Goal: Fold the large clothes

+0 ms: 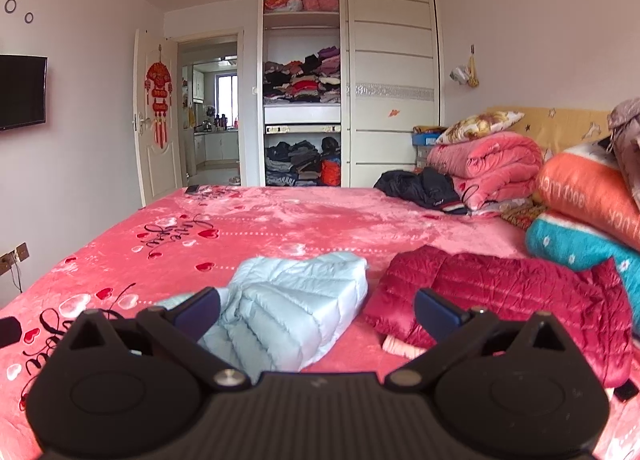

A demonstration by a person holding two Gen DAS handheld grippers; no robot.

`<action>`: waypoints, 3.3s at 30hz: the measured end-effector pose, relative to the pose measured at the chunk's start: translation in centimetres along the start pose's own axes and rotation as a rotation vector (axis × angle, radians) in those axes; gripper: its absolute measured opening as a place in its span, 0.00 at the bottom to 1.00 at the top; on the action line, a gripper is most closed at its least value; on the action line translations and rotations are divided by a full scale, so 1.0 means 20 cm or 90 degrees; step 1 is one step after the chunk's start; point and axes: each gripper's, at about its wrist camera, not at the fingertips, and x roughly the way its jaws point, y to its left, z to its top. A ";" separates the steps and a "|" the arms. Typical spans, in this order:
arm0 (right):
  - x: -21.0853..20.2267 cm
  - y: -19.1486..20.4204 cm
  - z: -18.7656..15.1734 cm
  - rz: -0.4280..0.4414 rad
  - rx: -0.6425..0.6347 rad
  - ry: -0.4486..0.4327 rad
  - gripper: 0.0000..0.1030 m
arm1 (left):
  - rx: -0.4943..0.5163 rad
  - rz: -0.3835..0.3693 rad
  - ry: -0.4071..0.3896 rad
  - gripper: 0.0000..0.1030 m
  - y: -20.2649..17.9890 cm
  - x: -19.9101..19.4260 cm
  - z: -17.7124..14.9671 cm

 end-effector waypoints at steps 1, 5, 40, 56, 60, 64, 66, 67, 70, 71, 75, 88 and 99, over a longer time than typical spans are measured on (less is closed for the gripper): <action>0.03 0.00 -0.04 0.005 0.000 0.010 0.99 | -0.003 -0.001 0.006 1.00 0.01 0.02 -0.01; 0.12 -0.03 -0.17 0.023 0.014 0.040 0.99 | 0.001 0.007 0.023 1.00 0.02 0.10 -0.07; 0.61 -0.27 -0.50 0.044 0.082 0.121 0.99 | -0.153 -0.127 0.140 0.43 0.11 0.67 -0.19; 0.63 -0.53 -0.47 0.069 0.233 0.123 0.99 | 0.109 -0.431 0.142 0.05 -0.49 -0.32 -0.64; 0.60 -0.60 -0.46 0.106 0.259 0.112 0.99 | 0.131 -0.473 0.192 0.05 -0.57 -0.48 -0.86; 0.59 -0.66 -0.45 0.147 0.288 0.114 0.99 | 0.165 -0.489 0.235 0.05 -0.58 -0.62 -1.04; 0.60 -0.67 -0.45 0.174 0.303 0.124 0.99 | 0.165 -0.488 0.248 0.05 -0.58 -0.70 -1.11; 0.60 -0.67 -0.45 0.188 0.307 0.129 0.99 | 0.163 -0.485 0.249 0.05 -0.57 -0.74 -1.13; 0.59 -0.63 -0.44 0.227 0.294 0.140 0.99 | 0.147 -0.479 0.251 0.08 -0.53 -0.86 -1.15; 0.59 -0.61 -0.44 0.240 0.288 0.144 0.99 | 0.140 -0.475 0.247 0.12 -0.51 -0.86 -1.11; 0.55 -0.48 -0.37 0.269 0.255 0.150 0.99 | 0.109 -0.460 0.228 0.23 -0.44 -0.99 -1.13; 0.91 0.11 -0.07 0.243 0.051 0.231 0.80 | -0.009 -0.335 0.160 0.60 0.07 -1.35 -1.25; 0.92 0.12 -0.17 0.142 0.038 0.247 0.05 | -0.063 -0.249 0.125 0.73 0.21 -1.62 -1.49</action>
